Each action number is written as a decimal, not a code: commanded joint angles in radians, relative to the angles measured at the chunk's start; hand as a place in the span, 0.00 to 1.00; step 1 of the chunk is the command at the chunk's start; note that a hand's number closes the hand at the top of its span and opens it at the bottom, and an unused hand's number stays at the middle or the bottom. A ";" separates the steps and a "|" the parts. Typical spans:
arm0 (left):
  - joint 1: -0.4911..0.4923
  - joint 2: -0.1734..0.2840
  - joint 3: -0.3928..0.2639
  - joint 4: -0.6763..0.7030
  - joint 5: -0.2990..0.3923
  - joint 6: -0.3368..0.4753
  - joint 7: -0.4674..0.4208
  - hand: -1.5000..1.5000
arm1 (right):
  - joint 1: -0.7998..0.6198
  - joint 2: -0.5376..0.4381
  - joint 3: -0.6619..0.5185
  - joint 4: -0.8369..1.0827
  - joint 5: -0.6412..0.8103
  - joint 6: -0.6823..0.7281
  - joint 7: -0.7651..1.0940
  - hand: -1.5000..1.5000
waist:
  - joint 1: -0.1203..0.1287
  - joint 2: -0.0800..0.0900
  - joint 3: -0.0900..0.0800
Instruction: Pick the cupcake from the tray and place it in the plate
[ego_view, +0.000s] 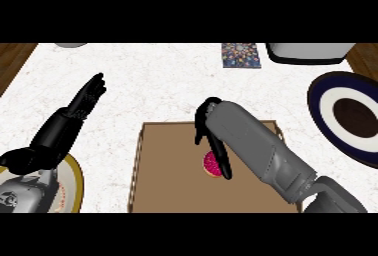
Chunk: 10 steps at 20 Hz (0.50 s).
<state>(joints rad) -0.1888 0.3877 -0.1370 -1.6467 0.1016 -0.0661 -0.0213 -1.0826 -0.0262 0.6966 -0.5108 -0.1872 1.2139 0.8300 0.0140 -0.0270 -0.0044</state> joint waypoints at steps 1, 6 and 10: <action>0.048 0.009 0.015 -0.014 -0.001 -0.021 -0.023 0.50 | 0.069 0.025 0.032 0.009 0.019 0.028 0.029 0.00 | 0.003 0.028 0.004; 0.022 -0.004 0.024 -0.027 0.011 -0.024 -0.001 0.50 | 0.180 -0.029 0.046 -0.186 0.077 0.042 -0.090 1.00 | -0.007 0.028 0.006; 0.046 -0.005 0.043 -0.025 -0.002 0.002 0.013 0.50 | 0.285 -0.108 0.073 -0.466 0.155 -0.055 -0.147 1.00 | -0.046 0.013 0.007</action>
<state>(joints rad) -0.1730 0.3808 -0.1141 -1.6582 0.0979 -0.0776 -0.0165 -0.9684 -0.0873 0.7170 -0.7516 -0.0814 1.1977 0.7670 -0.0021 -0.0254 -0.0026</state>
